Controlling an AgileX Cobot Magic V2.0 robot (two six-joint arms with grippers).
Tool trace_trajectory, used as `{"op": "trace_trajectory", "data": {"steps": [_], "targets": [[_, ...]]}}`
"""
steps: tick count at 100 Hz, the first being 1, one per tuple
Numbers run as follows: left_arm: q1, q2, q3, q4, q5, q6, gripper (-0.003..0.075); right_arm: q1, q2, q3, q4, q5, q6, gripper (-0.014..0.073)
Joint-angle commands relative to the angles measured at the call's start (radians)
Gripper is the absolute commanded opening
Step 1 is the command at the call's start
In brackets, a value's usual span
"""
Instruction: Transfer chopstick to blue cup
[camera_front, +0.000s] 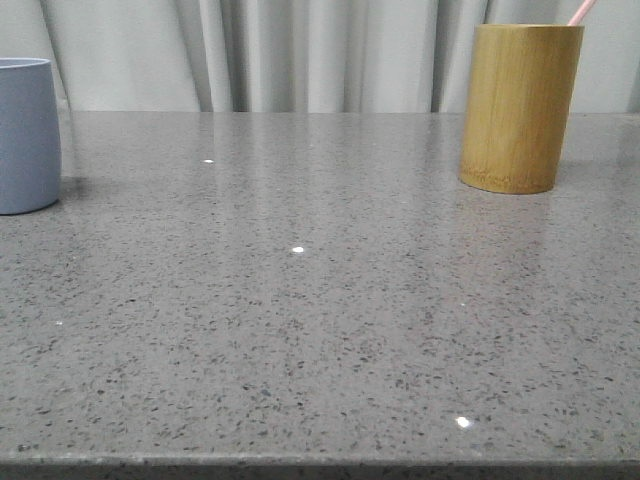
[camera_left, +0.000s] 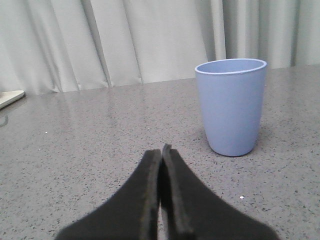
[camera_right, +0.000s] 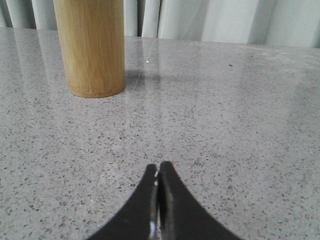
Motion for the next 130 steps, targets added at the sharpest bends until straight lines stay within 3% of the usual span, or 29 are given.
{"op": "trace_trajectory", "data": {"steps": [1,81,109,119,130], "targets": [[0.003,-0.033,0.007,-0.001,-0.076,-0.013,-0.0019,-0.005,-0.018,0.000,0.000,-0.085,-0.007,-0.0067],[0.003,-0.033,0.005,-0.001,-0.126,-0.013,-0.0019,-0.005,-0.018,0.000,0.000,-0.117,-0.007,-0.0067],[0.003,0.019,-0.130,-0.083,0.027,-0.013,-0.0019,-0.005,-0.015,-0.089,0.056,-0.098,0.020,-0.0067],[0.003,0.096,-0.217,-0.084,0.056,-0.013,-0.0019,-0.005,0.005,-0.180,0.058,-0.018,0.020,-0.0067],[0.003,0.198,-0.365,-0.100,0.209,-0.013,-0.0019,-0.005,0.057,-0.310,0.058,0.123,0.020,-0.0067]]}}
